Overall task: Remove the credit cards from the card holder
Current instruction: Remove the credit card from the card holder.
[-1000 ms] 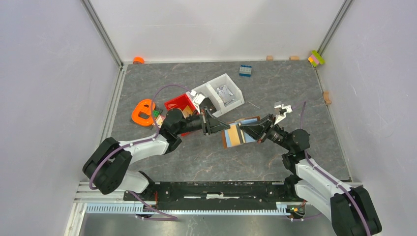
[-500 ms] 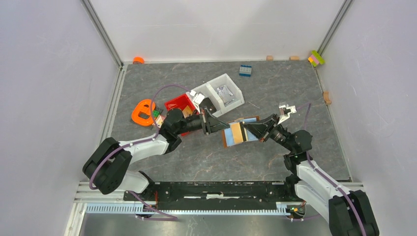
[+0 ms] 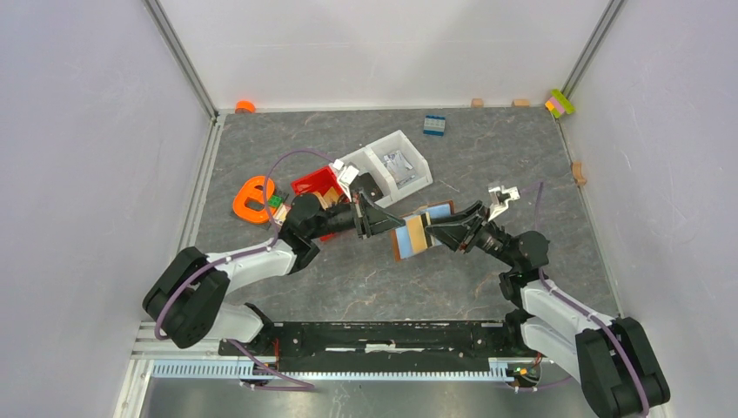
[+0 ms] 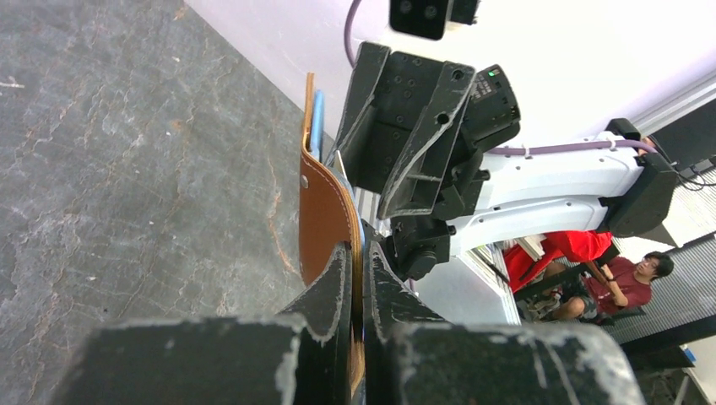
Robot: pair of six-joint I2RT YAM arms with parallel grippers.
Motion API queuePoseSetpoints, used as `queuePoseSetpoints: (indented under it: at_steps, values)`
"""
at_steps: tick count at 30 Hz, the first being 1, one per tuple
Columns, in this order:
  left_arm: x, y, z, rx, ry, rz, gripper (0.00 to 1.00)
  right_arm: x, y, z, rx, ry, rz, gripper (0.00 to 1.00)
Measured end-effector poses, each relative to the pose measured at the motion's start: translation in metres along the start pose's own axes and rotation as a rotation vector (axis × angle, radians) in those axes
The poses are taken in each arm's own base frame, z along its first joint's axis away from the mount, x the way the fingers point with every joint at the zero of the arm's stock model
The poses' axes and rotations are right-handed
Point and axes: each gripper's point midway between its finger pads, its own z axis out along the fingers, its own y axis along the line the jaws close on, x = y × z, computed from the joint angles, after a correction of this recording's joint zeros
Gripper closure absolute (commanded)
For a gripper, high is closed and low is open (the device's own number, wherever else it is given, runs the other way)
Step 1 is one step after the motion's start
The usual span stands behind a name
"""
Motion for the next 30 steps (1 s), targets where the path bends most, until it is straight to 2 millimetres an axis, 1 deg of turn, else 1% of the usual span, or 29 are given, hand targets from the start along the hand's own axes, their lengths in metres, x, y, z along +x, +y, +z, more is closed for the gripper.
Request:
queuePoseSetpoints:
  at_steps: [4,10,12,14,17,18,20,24,30]
  values:
    - [-0.004,-0.008,-0.002,0.028,-0.016,0.012,0.98,0.006,0.004,0.002,-0.022,0.02,0.004,0.56]
    - [-0.003,-0.013,-0.004,0.058,-0.018,0.007,0.98,0.01,0.008,0.005,-0.042,0.032,0.007,0.57]
    - [-0.003,-0.015,-0.005,0.065,-0.019,0.007,0.98,0.012,0.01,0.005,-0.048,0.036,0.007,0.63]
    - [-0.003,-0.015,-0.005,0.069,-0.021,0.009,0.98,0.013,0.01,0.005,-0.052,0.042,0.008,0.71]
    - [-0.004,-0.017,-0.005,0.074,-0.026,0.014,0.98,0.016,0.011,0.006,-0.055,0.049,0.011,0.95]
    - [-0.004,-0.017,-0.005,0.075,-0.026,0.013,0.98,0.016,0.01,0.006,-0.055,0.051,0.012,1.0]
    - [-0.005,-0.016,-0.006,0.07,-0.03,0.013,0.98,0.016,0.012,0.006,-0.061,0.052,0.013,1.0]
    - [-0.007,-0.007,-0.008,0.02,-0.037,-0.006,0.98,0.016,0.013,0.006,-0.067,0.052,0.012,1.0]
    - [-0.013,0.009,-0.016,-0.072,-0.068,-0.04,0.98,0.01,0.006,0.004,-0.02,0.027,-0.006,1.0]
